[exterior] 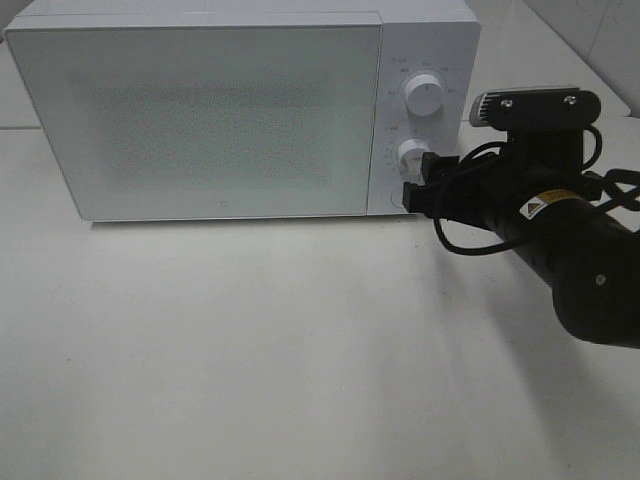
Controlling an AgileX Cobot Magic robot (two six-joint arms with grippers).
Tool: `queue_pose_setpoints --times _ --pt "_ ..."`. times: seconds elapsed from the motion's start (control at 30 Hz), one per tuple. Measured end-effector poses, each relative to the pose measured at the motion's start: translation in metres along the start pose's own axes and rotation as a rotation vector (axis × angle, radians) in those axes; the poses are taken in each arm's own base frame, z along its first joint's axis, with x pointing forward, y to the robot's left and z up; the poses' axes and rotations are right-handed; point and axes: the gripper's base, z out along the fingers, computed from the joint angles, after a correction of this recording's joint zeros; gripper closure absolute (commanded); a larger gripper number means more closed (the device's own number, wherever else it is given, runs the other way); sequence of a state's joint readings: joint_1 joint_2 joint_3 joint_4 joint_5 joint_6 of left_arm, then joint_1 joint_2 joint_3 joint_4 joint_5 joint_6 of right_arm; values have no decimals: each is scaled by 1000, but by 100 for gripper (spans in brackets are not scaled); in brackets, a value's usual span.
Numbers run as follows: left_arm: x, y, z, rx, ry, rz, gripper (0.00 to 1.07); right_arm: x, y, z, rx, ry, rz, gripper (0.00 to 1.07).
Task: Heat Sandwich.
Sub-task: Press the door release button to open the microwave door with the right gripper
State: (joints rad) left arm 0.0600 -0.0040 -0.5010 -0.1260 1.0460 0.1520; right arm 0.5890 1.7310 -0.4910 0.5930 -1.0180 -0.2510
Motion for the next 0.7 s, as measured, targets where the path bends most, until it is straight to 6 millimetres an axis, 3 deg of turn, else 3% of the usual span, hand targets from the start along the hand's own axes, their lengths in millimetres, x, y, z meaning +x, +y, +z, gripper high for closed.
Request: queue_pose_setpoints --times 0.4,0.7 --pt "0 0 0 0 0 0 9 26 18 -2 37 58 -25 32" --pt "0 0 0 0 0 0 9 26 17 -2 49 56 7 32"
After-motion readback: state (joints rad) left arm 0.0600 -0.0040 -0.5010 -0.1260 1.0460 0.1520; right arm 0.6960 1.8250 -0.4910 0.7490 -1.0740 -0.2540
